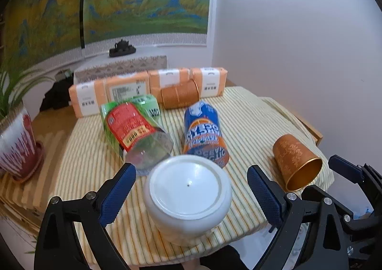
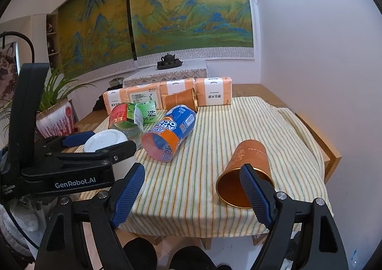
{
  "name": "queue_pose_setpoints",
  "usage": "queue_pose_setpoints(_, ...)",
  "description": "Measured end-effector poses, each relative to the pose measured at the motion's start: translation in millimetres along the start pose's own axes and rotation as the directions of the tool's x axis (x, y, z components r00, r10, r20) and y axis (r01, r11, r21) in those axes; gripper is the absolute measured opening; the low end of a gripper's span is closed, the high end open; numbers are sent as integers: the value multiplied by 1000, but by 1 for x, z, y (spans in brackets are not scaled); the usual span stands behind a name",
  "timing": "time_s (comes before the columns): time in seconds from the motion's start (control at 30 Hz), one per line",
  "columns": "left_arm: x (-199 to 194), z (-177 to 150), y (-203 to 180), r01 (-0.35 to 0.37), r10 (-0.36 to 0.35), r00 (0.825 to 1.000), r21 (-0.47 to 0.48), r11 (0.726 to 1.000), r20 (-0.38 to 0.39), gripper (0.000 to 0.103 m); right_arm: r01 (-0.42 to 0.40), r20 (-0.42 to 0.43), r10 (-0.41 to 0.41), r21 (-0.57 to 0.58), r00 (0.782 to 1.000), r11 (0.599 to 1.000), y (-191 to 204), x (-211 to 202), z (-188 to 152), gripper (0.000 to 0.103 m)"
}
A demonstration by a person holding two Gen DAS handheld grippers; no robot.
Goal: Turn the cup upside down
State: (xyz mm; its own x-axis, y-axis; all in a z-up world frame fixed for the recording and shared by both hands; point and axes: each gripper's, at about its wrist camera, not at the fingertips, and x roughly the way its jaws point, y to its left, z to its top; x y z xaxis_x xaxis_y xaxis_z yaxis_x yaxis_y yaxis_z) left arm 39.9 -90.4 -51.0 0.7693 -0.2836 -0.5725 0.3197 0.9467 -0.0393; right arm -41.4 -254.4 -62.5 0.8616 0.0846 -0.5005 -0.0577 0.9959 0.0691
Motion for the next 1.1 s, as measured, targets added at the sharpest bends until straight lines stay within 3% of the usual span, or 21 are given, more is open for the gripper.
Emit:
queue_pose_setpoints(0.17,-18,7,4,-19,19,998,-3,1000,54,97,7,19,-7,5,1000,1000,-1,-7,2,79)
queue_pose_setpoints(0.3,-39,14,13,-32,35,993,-28,999,111,99,10,43,-11,15,999,1000,-2,-14,7,86)
queue_pose_setpoints(0.5,-75,12,30,-61,73,981,-76,995,179,102,15,78,-15,2,997,1000,5,-24,11,90)
queue_pose_setpoints(0.77,-107,-10,48,-119,143,971,-131,984,191,102,8,102,-5,-28,995,1000,22,-33,10,93)
queue_pose_setpoints(0.93,-114,-17,62,-97,126,978,-172,980,167,102,-6,92,8,-27,996,1000,27,-34,10,93)
queue_pose_setpoints(1.1,-118,-19,62,-130,159,972,-168,977,172,102,-6,95,9,-28,995,1000,29,-35,10,93)
